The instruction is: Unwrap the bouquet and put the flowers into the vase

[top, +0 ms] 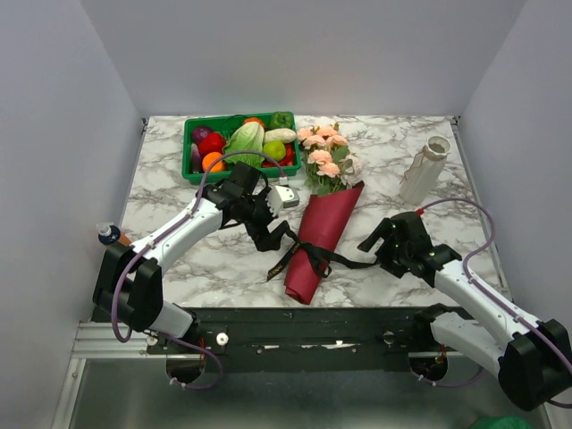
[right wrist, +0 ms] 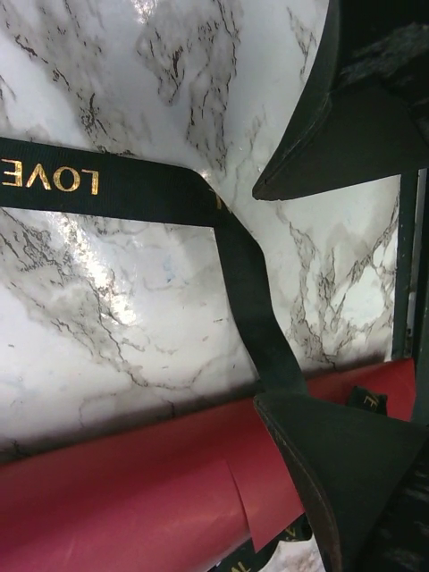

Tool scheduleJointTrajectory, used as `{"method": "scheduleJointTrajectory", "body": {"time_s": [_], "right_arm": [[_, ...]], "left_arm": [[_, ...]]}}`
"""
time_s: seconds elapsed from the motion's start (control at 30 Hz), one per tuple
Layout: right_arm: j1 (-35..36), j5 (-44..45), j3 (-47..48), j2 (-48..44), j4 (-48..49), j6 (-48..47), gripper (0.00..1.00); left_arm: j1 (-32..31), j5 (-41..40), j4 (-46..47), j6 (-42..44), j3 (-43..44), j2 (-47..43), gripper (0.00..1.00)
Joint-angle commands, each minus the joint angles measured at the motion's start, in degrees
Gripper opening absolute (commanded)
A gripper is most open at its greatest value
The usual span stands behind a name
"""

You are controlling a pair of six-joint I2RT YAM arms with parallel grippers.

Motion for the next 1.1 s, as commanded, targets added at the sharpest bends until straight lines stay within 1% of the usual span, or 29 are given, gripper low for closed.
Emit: {"method": "scheduleJointTrajectory", "body": {"time_s": [0.0, 0.2, 0.33, 0.47, 0.57, 0.7, 0.9, 1.07], "right_arm": [[0.5, 2.5, 1.2, 0.3, 0.0, 1.9, 0.95], [0.6, 2.8, 2.0, 0.0, 0.4, -0.3, 0.96], [0.9, 1.6, 1.3, 0.3, 0.6, 1.0, 0.96], [2.8, 0.8, -0.5, 0.7, 2.1, 5.3, 0.94], [5.2, 1.6, -0.6, 1.5, 2.1, 9.0, 0.94], [6.7, 3.2, -0.6, 2.8, 2.9, 13.8, 0.94], [8.6, 2.3, 2.3, 9.2, 4.9, 19.4, 0.94], [13.3, 2.7, 4.8, 13.8, 3.5, 24.2, 0.94]], "left_arm": [[-1.3, -0.6, 4.3, -1.5, -0.3, 0.0, 0.99], [-1.7, -2.0, 5.1, -2.9, 0.1, 0.4, 0.99], [-1.9, -2.7, 5.5, -2.1, -0.4, 1.8, 0.99], [-2.5, -2.8, 6.0, -1.2, -1.0, 3.6, 0.99], [-3.1, -3.0, 6.9, -0.4, -1.9, 4.8, 0.99], [-3.9, -3.7, 8.5, 0.0, -2.5, 6.6, 0.99], [-5.8, -4.2, 10.1, 0.5, -1.8, 9.7, 0.99], [-6.4, -3.5, 10.9, 1.1, -1.0, 11.9, 0.99]]}}
